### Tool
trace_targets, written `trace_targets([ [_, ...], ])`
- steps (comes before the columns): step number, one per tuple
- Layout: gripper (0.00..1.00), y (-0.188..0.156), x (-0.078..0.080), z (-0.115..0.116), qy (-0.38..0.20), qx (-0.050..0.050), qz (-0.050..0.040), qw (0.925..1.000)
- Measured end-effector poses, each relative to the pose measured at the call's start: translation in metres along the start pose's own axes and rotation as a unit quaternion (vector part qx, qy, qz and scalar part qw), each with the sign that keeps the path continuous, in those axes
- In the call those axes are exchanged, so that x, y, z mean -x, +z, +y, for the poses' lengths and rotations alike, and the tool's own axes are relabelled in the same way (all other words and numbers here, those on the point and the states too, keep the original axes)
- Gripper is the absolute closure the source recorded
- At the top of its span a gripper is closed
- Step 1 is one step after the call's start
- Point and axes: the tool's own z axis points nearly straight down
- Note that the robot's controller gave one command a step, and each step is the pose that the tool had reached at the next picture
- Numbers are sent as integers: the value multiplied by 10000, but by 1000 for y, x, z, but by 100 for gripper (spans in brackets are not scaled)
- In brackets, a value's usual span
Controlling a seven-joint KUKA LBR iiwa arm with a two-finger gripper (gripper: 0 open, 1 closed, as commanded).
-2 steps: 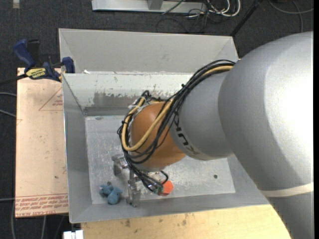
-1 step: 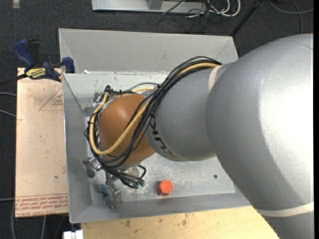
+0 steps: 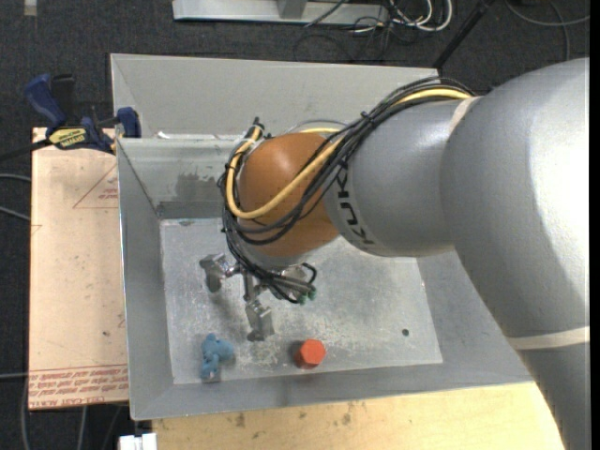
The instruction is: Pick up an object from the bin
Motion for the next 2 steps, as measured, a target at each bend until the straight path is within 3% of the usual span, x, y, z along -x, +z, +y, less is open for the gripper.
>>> trace_targets([
  [1, 0, 23, -48, 42, -143, 1, -60, 9999],
  [2, 100, 25, -51, 43, -119, 26, 15, 9999],
])
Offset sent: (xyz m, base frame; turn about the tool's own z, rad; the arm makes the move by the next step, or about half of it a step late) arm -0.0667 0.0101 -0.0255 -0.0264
